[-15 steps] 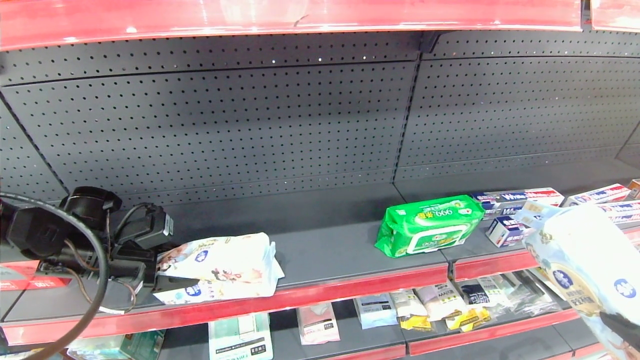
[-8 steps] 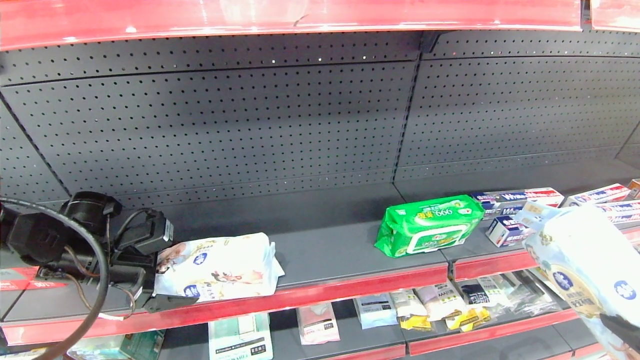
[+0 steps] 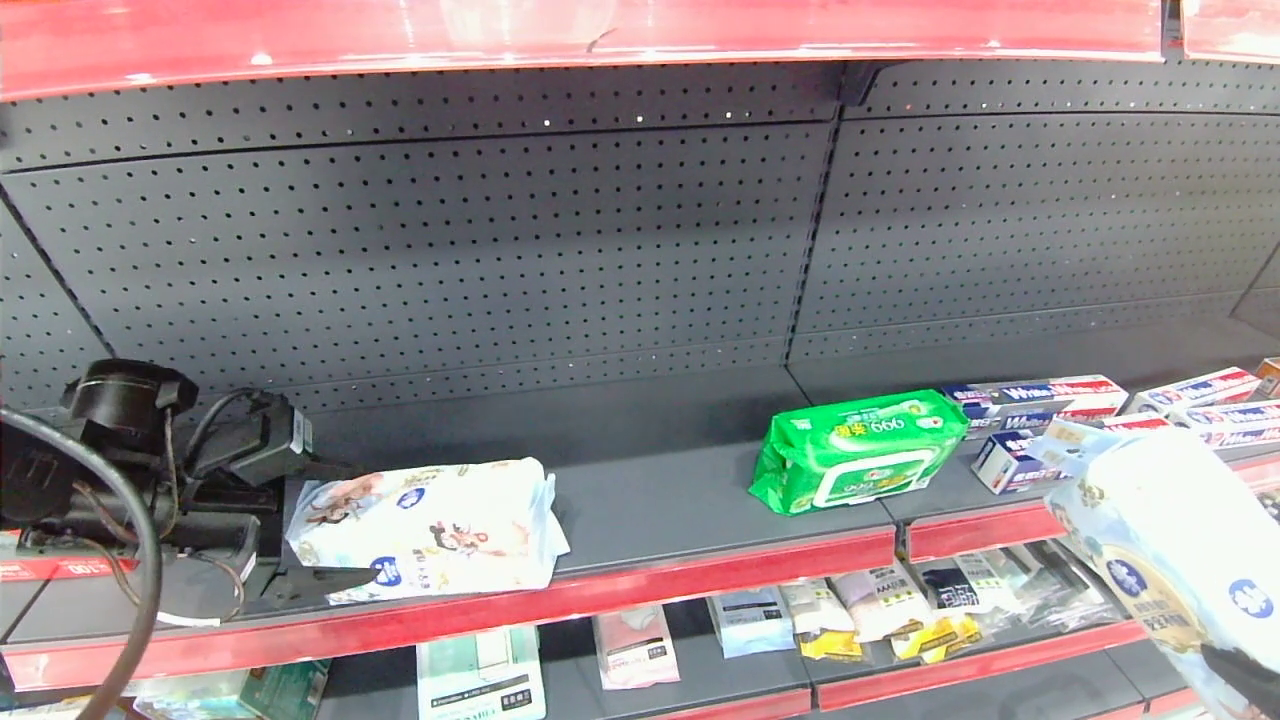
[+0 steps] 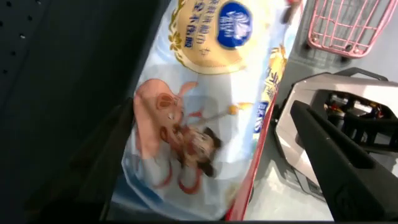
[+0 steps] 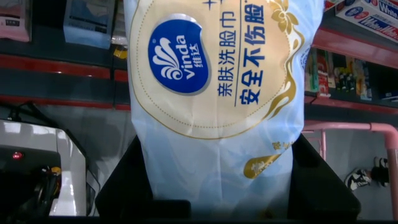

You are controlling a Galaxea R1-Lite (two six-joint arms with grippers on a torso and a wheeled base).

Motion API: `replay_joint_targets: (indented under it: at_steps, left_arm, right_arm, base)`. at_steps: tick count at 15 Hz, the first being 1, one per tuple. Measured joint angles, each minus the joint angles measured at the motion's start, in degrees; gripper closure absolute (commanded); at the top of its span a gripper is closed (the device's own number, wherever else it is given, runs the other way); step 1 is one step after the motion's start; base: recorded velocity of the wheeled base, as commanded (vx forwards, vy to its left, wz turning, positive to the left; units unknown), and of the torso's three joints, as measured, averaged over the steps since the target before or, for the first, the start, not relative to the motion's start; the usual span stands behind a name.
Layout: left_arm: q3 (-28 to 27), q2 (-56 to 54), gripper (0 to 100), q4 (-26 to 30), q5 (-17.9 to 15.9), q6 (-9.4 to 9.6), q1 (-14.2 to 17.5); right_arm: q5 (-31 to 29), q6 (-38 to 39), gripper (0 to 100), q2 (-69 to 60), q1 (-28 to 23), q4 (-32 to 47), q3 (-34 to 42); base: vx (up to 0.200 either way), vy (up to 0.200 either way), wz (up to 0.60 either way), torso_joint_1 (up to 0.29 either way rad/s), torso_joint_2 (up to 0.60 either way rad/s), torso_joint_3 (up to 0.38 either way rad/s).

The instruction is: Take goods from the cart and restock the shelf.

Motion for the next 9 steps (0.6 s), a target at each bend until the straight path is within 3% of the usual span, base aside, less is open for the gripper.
replay_joint_targets:
  at_steps: [9]
  left_arm:
    - [2.3, -8.1, 0, 2.3, -0.6, -0.84, 0.3]
  right_arm:
    - [0.0, -0.7, 100, -2.2, 0.0, 0.0, 0.4]
  base:
    - [0.000, 0.000, 0.00, 0.000, 0.00, 0.000]
